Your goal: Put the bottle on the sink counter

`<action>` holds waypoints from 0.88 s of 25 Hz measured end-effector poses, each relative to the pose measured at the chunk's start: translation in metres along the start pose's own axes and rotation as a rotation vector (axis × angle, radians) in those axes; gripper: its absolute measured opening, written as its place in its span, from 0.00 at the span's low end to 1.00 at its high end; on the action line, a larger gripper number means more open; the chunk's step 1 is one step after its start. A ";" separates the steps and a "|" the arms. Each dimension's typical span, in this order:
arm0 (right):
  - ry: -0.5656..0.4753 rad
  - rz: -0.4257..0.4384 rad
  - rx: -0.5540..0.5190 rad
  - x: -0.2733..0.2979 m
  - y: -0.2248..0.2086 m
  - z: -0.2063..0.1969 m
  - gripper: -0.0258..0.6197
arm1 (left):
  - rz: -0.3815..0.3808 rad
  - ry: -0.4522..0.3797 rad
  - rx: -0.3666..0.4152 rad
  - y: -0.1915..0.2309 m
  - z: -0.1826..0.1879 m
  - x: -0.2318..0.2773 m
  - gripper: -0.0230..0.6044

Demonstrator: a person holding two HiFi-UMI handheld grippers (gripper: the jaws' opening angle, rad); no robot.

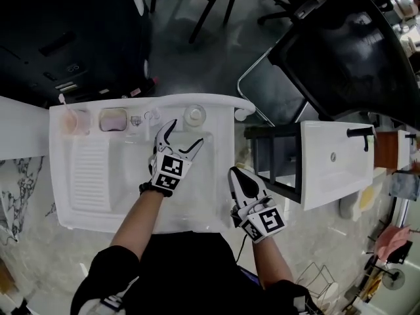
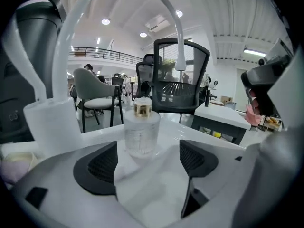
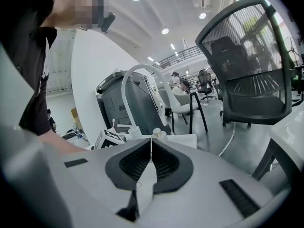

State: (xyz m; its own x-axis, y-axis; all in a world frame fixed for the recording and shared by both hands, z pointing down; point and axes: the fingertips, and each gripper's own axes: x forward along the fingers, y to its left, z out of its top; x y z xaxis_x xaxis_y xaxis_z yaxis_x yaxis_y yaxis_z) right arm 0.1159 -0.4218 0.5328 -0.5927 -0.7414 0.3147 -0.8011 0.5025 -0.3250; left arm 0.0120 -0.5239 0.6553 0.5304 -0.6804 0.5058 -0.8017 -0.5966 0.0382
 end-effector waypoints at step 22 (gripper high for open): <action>-0.141 0.004 -0.053 0.005 0.084 0.033 0.09 | 0.102 -0.210 -0.172 0.041 0.024 -0.204 0.12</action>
State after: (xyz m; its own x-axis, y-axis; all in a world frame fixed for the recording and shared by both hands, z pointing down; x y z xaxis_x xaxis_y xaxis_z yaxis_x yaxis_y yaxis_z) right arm 0.0484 -0.3974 0.4776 -0.5812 -0.7926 0.1841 -0.8043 0.5254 -0.2775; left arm -0.1225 -0.4202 0.5329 0.4753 -0.8171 0.3262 -0.8795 -0.4513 0.1509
